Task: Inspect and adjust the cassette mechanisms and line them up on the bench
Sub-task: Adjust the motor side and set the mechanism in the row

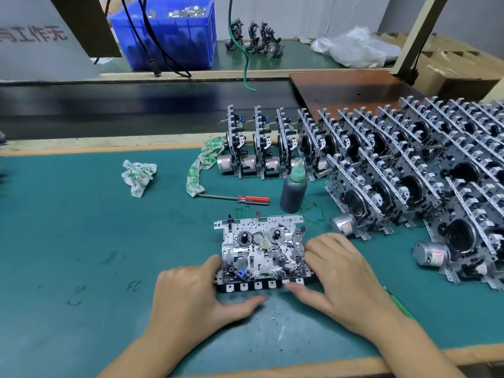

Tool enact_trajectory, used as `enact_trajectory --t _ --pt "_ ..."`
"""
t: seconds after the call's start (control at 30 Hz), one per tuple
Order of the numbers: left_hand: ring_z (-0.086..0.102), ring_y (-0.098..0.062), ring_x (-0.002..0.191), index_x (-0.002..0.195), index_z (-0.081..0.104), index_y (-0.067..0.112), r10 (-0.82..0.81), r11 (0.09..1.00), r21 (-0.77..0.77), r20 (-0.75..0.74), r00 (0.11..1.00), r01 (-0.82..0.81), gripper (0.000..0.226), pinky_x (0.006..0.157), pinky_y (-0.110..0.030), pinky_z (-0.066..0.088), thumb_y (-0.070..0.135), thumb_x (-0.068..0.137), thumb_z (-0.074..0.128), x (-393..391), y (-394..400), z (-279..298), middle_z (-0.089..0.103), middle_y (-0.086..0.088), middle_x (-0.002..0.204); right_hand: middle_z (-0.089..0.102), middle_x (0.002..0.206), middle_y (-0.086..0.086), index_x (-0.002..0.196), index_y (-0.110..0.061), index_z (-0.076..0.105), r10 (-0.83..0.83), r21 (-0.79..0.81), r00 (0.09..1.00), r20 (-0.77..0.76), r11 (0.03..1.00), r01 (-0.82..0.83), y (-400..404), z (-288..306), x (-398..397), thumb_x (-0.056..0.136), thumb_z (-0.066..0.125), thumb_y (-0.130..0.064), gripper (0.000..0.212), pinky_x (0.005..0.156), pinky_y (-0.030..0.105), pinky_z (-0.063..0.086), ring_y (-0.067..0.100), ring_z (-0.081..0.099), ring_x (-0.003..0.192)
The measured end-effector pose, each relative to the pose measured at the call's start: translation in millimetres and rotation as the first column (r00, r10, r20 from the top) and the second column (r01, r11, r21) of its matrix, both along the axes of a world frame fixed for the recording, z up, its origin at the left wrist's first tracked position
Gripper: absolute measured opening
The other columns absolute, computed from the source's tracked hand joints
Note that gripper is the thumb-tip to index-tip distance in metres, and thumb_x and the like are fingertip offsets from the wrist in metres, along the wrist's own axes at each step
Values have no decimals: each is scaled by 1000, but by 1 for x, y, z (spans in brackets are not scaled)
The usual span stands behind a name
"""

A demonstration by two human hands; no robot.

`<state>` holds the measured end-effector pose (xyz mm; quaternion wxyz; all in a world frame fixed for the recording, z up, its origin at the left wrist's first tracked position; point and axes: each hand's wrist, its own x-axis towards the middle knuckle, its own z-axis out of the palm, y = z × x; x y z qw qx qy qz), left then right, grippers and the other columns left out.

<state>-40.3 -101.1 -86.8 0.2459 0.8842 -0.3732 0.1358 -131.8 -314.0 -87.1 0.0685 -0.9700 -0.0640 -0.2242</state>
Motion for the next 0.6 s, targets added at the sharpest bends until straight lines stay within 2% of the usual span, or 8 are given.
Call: enact_trajectory --t 0.07,0.17,0.23,0.3,0.37,0.43,0.5,0.6 --pt "40 -18 27 58 30 26 -16 1000 7 18 1000 16 56 33 -22 33 78 58 52 -1 0 1 35 2 31 53 70 -1 63 -12 53 -14 20 1000 8 1000 14 0 0 0 80 50 -57 48 76 30 36 20 48 67" --pt "39 -18 28 48 41 19 -123 992 25 83 989 122 58 37 -17 30 74 61 56 -3 2 -3 34 3 33 55 71 -2 64 -11 56 -55 39 999 -1 998 55 -1 1 0 72 52 -69 58 76 29 36 19 51 68" --pt "37 -18 29 47 43 15 -199 980 8 95 975 200 59 36 -15 30 70 62 59 -3 2 -3 34 3 34 55 69 -4 62 -12 57 -97 37 995 17 995 97 0 1 0 72 51 -71 59 74 26 33 16 50 66" --pt "39 -17 28 49 45 15 -188 982 -14 85 978 190 56 36 -14 33 69 61 58 -1 0 0 35 5 33 52 66 -5 59 -14 54 -104 46 995 10 994 103 0 2 0 74 49 -71 59 73 25 31 15 46 65" --pt "42 -16 28 50 48 15 -136 991 1 85 987 137 59 36 -16 35 71 67 52 -1 -1 2 37 4 33 48 65 -4 58 -13 50 -42 88 999 -16 995 43 -3 1 1 76 51 -67 57 71 26 33 15 43 66" --pt "43 -18 28 51 49 12 -100 995 9 79 992 100 70 35 -18 35 73 84 35 0 -1 5 39 3 33 42 65 -7 58 -14 46 8 132 1000 -21 991 -5 -4 1 1 79 53 -61 52 67 24 31 11 33 68" --pt "42 -19 28 52 49 10 -95 995 -10 81 992 97 76 36 -18 32 68 93 19 2 0 6 39 2 33 36 65 -9 58 -17 43 15 154 1000 -10 988 -13 -1 3 0 81 52 -58 48 66 21 27 7 27 68" --pt "40 -23 32 57 45 16 -101 992 -64 57 993 105 66 37 -22 25 61 97 17 3 3 11 36 0 35 39 60 -6 57 -17 41 44 227 998 -34 973 -35 1 8 0 82 49 -60 51 62 26 30 12 34 63"
